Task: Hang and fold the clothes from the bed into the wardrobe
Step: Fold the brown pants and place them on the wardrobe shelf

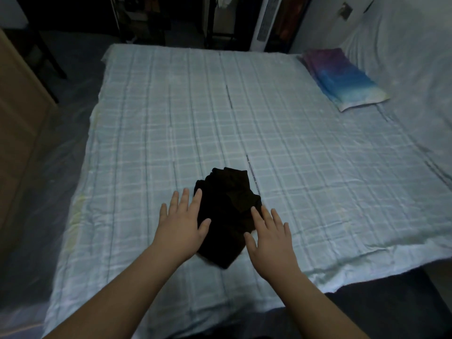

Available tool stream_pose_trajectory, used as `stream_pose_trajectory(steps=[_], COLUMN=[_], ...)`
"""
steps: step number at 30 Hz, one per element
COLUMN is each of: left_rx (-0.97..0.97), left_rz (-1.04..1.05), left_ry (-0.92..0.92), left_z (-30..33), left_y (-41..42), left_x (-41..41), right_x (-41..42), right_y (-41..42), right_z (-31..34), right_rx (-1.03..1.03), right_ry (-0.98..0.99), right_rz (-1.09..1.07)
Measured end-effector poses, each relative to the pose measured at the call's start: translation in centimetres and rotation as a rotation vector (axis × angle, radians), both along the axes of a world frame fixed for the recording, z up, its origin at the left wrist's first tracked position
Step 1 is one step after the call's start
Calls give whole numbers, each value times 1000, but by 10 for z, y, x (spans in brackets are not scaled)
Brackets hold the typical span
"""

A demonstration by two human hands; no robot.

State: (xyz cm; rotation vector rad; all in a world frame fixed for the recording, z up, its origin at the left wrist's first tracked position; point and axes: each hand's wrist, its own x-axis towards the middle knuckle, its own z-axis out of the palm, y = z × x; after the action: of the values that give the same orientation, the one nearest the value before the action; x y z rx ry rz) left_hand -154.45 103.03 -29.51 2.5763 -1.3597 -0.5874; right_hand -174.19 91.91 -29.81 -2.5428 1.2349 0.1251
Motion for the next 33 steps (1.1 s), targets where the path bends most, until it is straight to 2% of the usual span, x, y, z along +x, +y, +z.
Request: stream_pose_trajectory(steps=[4,11,17,20,23,25,27,29,33], left_rx=[-14,42,-49,-114,-238,-248,-275,-316,-366], left_rz=[67,250,623,825,1031,1217,1366,1384,1256], left_ry=[81,170,497,603,552,533,671,777,723], left_z=[-17,-88,-155,-179,-188,-192,-190,-190,-176], left_y=[-40,-103,-153,-176,-194,-198,-200,-198,-179], left_x=[5,-6,-26,-48,-62,-68,-79,-90,-95], right_x=[-2,26,49,56,57,55,49,34,-11], right_y=[-48,-161,-233,-244,-238,-229,-215,-197,-185], right_z=[-27,-95,-171,-202,-219,-221,-217,-213,-197], right_rx=[55,178,271,356,253,203,295,416,636], right_ry=[81,143,175,182,189,156,132,86,64], right_rz=[38,229,473,519,528,513,534,525,592])
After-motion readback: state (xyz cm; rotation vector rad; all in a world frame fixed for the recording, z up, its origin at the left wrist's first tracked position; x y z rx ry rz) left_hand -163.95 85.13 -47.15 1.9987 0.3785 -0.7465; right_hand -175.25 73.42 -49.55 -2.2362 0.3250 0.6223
